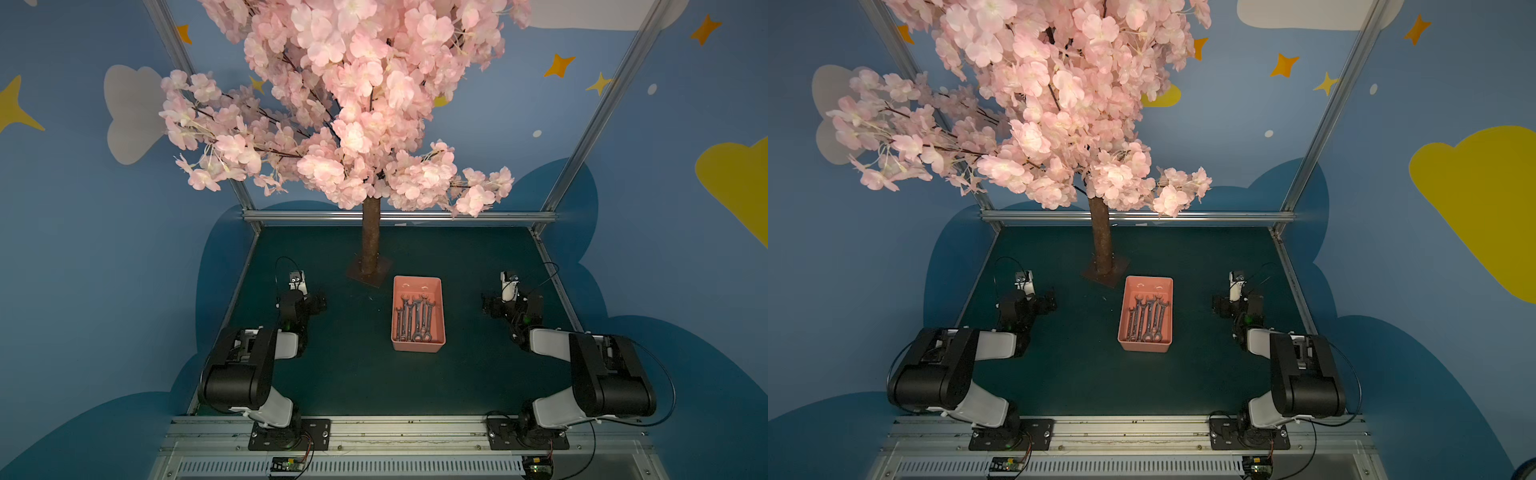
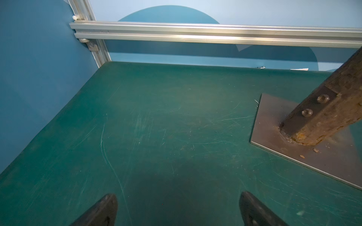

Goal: Take out the wrench from the storage box
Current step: Pick up the wrench from the storage box.

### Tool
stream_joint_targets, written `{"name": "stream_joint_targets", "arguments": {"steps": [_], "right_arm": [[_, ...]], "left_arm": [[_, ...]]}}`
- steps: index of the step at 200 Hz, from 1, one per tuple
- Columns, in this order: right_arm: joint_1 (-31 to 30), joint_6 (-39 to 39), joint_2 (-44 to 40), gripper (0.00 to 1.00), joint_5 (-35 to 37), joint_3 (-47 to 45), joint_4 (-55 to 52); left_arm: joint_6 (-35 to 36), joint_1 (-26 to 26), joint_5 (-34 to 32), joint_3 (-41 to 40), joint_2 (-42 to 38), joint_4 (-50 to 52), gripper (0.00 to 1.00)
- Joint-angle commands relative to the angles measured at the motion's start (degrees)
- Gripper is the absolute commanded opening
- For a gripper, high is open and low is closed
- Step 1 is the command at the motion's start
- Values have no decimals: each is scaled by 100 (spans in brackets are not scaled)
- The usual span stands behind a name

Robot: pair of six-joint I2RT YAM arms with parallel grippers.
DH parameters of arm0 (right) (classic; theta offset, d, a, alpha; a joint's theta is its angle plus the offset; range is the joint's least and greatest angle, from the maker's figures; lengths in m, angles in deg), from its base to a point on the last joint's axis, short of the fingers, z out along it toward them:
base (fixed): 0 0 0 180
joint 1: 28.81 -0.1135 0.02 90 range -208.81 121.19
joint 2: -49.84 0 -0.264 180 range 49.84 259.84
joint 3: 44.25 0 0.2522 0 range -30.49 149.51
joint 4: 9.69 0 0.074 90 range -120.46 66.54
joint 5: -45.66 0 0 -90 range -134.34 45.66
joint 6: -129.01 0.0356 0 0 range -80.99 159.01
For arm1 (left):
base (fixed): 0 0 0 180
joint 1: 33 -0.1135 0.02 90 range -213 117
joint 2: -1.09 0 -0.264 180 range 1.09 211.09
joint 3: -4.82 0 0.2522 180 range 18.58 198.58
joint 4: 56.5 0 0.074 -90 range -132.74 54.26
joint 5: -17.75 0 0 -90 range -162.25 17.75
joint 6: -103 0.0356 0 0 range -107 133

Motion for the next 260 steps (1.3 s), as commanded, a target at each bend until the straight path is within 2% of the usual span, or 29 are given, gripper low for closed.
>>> {"name": "stream_joint_targets", "arguments": {"steps": [1, 80, 110, 121, 138, 163, 188, 216, 236, 260], "right_arm": [[5, 31, -129, 98, -51, 98, -63], [20, 45, -113, 98, -67, 123, -74], [55, 125, -182, 98, -381, 137, -12], [44, -101, -387, 98, -816, 245, -270], [18, 100, -950, 98, -675, 602, -1301], [-124, 425, -1755, 98, -764, 1211, -2665], [-687, 1000, -2332, 98, -829, 1845, -3994], [-1597, 1915, -2588, 98, -570, 2451, -5427], [-2551, 2213, -2437, 98, -169, 2947, -6320], [-3534, 2504, -1904, 98, 221, 3604, -7124]], "left_arm": [[-29, -55, 114, -81, -123, 28, 100], [-29, -79, 145, -85, -123, 28, 100], [12, -61, 200, -125, -192, -126, 100], [153, -16, 284, -114, -526, 86, 100], [256, 33, 406, 63, -1332, 1131, 100], [-229, 126, 369, 429, -2386, 2407, 100], [-1033, 315, 761, 1086, -2947, 3789, 100], [-2079, 725, 1543, 1845, -3110, 5089, 100], [-2994, 808, 2707, 2216, -3037, 5610, 100], [-3590, 1218, 3344, 2402, -2896, 5971, 100]]}}
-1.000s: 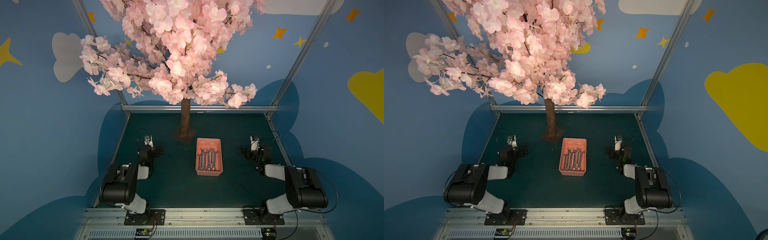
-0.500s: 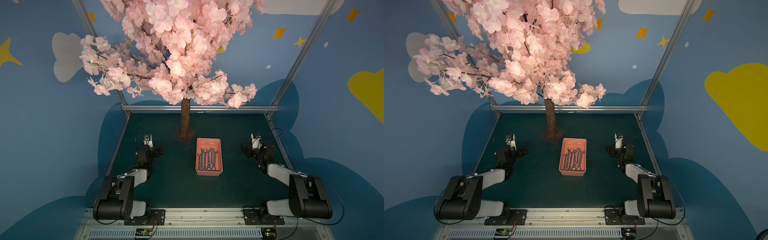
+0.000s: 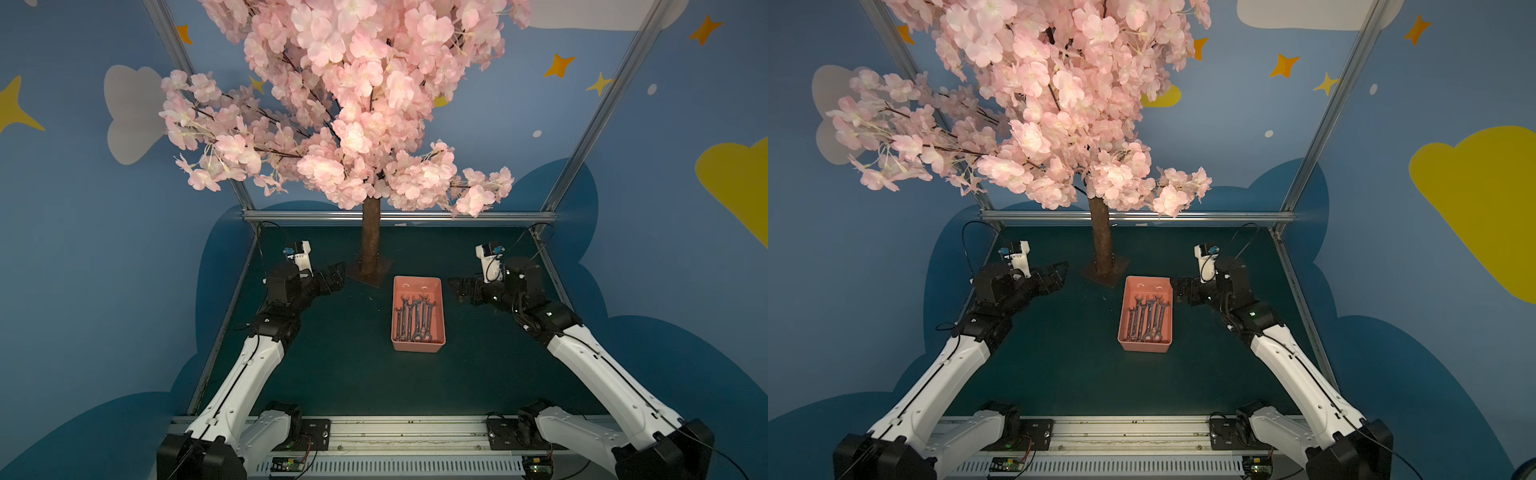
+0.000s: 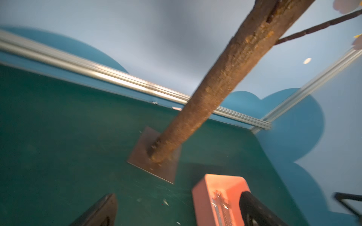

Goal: Take out the wrench from the storage box
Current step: Pick up the wrench from the storage box.

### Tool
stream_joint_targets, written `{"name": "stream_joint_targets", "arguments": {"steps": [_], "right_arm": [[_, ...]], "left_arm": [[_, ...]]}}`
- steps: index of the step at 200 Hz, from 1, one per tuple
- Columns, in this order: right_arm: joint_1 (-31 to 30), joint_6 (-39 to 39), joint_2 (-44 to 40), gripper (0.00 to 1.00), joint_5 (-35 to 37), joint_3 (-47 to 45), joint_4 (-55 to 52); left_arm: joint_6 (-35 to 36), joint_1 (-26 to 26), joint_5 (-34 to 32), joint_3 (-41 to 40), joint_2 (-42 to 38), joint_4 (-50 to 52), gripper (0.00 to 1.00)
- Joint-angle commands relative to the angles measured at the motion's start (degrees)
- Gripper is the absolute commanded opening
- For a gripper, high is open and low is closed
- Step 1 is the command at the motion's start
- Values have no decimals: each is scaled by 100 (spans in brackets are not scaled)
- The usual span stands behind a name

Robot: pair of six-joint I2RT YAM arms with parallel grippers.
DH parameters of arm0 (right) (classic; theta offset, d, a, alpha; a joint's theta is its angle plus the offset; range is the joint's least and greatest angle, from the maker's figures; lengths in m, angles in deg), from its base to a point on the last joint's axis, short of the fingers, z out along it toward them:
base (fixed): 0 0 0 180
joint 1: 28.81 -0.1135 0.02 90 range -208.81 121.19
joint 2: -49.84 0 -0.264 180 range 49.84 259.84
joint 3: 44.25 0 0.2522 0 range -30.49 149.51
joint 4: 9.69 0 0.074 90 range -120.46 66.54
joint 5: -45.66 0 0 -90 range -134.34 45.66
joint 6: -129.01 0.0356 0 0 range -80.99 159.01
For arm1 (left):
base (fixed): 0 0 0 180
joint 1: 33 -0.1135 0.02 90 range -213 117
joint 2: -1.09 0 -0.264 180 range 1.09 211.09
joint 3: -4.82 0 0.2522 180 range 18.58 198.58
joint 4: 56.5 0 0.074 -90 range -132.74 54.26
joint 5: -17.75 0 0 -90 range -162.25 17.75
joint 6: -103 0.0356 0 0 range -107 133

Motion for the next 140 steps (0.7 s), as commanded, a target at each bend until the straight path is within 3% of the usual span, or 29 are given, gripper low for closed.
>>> {"name": "stream_joint_targets", "arguments": {"steps": [1, 32, 71, 140], "right_arm": [[-706, 592, 443, 98, 488, 572, -1565], [-1304, 1246, 1401, 85, 460, 1528, -2544], [-1365, 1424, 2347, 61, 742, 2166, -2970], [-1221, 1737, 4270, 52, 526, 3234, -3213]], "left_arm": [[-1076, 323, 1191, 212, 155, 1050, 100], [-1614, 1022, 1302, 281, 220, 1149, 100], [-1774, 1614, 1125, 458, 352, 1433, 100], [-1915, 1879, 972, 450, 856, 945, 100]]}}
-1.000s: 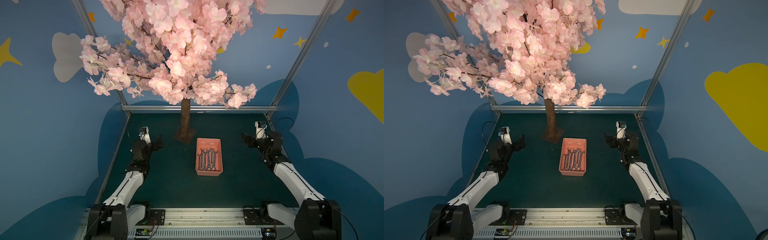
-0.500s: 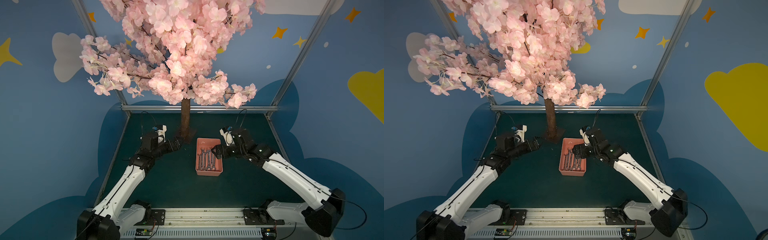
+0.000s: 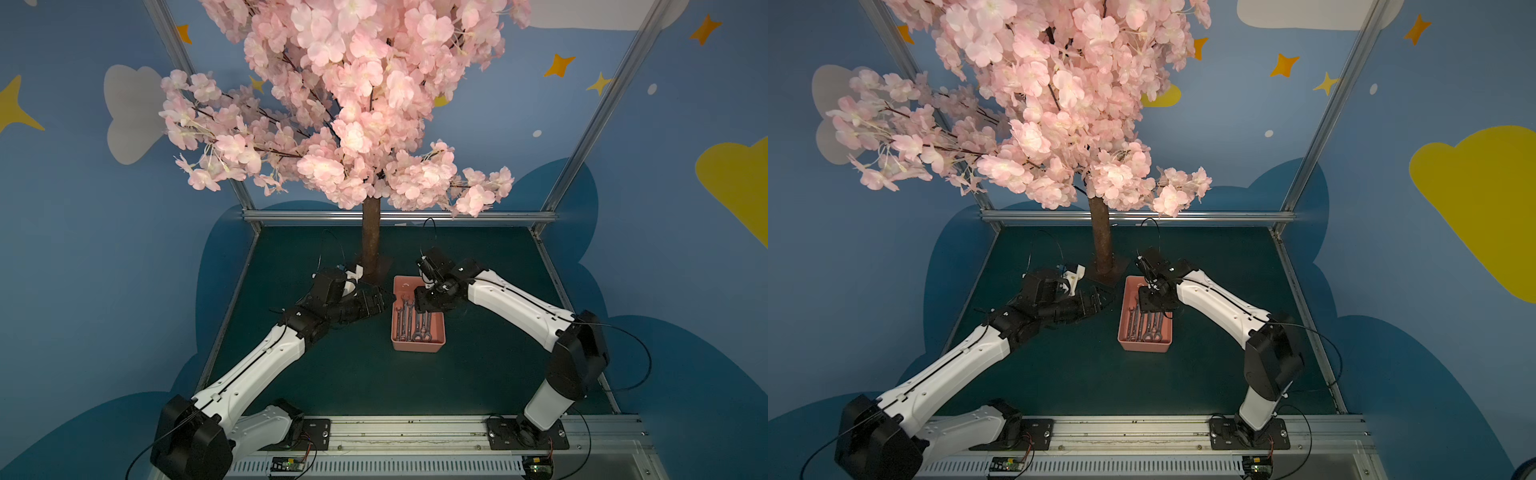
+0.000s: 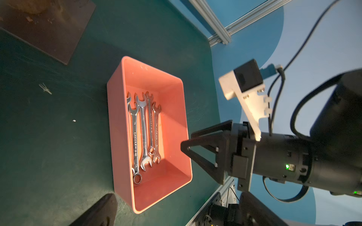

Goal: Take out the wrench from the storage box
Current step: Pick up the wrench from the storage box.

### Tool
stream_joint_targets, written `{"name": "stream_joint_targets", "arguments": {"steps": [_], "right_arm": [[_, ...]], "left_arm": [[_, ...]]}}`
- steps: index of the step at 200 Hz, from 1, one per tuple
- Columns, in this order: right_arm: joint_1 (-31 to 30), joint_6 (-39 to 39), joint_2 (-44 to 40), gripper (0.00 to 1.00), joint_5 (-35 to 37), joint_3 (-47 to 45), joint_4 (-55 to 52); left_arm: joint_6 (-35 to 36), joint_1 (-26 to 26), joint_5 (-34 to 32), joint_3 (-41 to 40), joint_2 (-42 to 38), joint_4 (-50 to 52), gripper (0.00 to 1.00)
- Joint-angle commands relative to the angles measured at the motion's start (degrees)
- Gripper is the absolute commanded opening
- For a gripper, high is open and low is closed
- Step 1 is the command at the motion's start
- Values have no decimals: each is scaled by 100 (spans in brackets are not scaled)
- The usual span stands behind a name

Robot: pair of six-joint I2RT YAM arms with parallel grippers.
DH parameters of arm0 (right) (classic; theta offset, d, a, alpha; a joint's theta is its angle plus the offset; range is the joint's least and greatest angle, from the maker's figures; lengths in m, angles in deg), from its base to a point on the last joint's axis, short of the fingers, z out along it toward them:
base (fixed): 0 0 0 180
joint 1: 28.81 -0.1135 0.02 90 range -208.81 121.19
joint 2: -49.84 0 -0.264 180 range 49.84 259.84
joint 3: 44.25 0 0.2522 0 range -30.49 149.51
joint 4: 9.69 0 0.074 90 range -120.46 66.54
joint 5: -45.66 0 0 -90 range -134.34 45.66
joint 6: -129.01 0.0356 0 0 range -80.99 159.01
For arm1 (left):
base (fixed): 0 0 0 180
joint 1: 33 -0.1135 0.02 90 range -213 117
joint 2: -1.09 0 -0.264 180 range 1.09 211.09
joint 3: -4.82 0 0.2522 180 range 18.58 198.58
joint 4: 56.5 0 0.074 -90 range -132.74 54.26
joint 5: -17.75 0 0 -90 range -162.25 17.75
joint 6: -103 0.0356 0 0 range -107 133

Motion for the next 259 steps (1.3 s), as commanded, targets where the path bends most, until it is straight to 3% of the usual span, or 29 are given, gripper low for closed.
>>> {"name": "stream_joint_targets", "arguments": {"steps": [1, 67, 158, 185, 259], "right_arm": [[52, 141, 524, 52, -101, 358, -283], [199, 130, 1613, 45, 47, 696, -333], [188, 106, 2134, 38, 182, 998, -336], [193, 148, 2263, 30, 229, 1001, -382], [119, 222, 2707, 30, 302, 1113, -485]], "left_arm": [[-50, 9, -71, 79, 150, -214, 100], [124, 9, -150, 240, 372, -258, 100], [336, -18, -153, 366, 536, -267, 100], [345, -49, -94, 337, 632, -362, 100], [378, -160, 96, 342, 779, -472, 100]]}}
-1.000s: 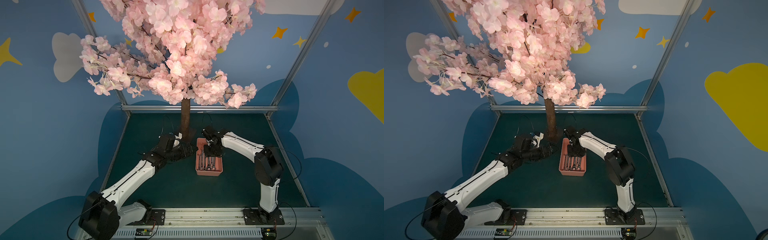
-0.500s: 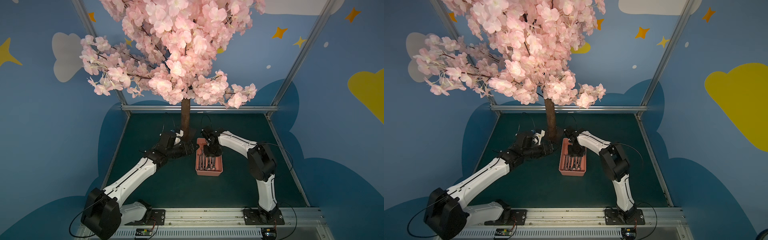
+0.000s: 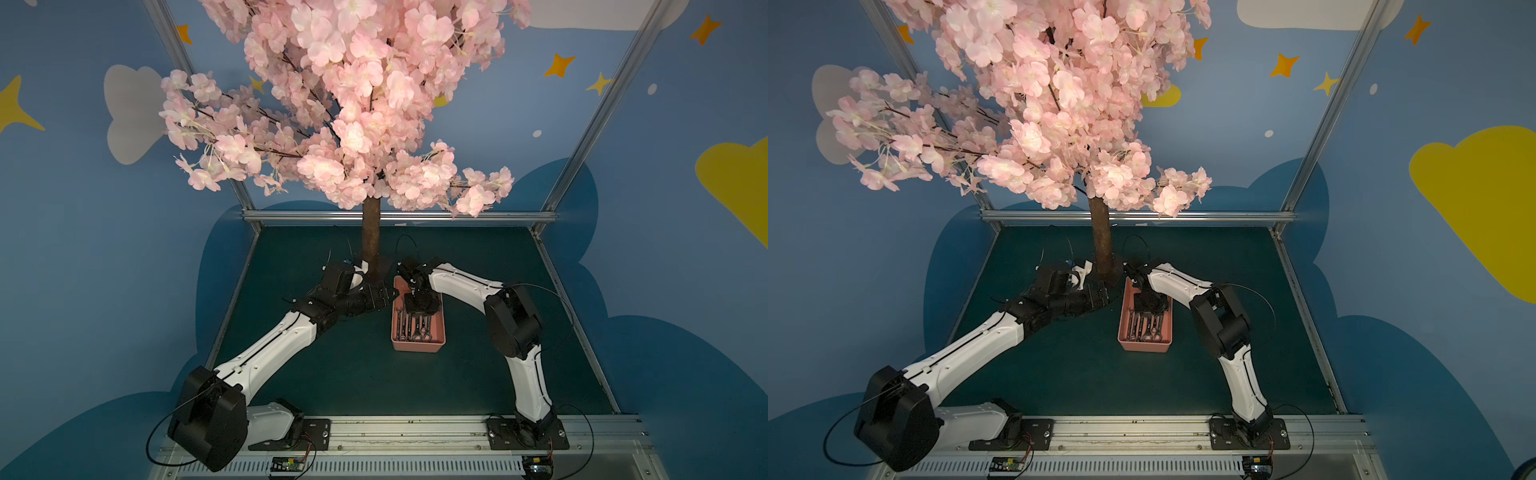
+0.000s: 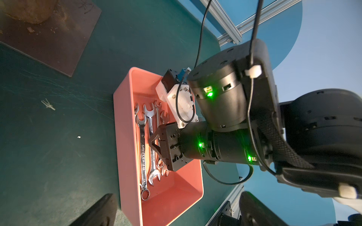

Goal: Take out the wrench from the storage box
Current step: Pick up the wrench from the storage box.

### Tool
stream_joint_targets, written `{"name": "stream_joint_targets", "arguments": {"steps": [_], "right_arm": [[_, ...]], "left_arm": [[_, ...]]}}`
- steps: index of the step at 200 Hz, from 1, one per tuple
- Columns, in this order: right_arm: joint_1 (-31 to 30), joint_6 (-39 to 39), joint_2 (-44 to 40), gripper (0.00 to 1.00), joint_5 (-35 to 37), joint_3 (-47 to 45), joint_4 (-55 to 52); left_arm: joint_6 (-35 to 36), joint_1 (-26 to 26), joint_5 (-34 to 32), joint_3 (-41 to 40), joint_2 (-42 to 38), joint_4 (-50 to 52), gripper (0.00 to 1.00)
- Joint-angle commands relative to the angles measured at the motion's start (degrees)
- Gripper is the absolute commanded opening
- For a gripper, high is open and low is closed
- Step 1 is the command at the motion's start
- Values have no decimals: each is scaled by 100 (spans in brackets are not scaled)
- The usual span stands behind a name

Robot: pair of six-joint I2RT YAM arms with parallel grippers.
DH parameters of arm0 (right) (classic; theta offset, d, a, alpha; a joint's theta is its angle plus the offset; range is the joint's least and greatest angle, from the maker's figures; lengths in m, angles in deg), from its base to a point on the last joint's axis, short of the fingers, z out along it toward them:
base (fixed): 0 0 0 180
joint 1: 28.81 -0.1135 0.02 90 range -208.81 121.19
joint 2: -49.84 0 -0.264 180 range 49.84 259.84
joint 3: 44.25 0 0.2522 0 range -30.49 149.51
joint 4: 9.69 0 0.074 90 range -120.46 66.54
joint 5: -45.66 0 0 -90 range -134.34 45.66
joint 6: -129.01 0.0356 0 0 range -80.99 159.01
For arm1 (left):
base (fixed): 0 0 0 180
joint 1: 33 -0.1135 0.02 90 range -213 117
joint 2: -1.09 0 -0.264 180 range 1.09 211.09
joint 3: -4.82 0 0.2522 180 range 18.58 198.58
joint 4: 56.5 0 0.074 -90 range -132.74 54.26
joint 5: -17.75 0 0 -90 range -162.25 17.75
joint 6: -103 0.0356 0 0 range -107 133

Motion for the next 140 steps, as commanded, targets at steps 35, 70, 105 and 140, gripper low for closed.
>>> {"name": "stream_joint_targets", "arguments": {"steps": [35, 70, 105, 140], "right_arm": [[-21, 253, 510, 28, -154, -77, 30], [-69, 270, 516, 19, -116, -124, 89], [-35, 248, 442, 10, 14, -115, 71], [11, 198, 171, 7, 170, -72, -1]], "left_arm": [[134, -135, 161, 5, 2, -153, 100], [127, -197, 221, -9, 27, -190, 100], [121, -228, 256, -4, 31, -186, 100], [125, -239, 245, -7, 28, -181, 100]]}}
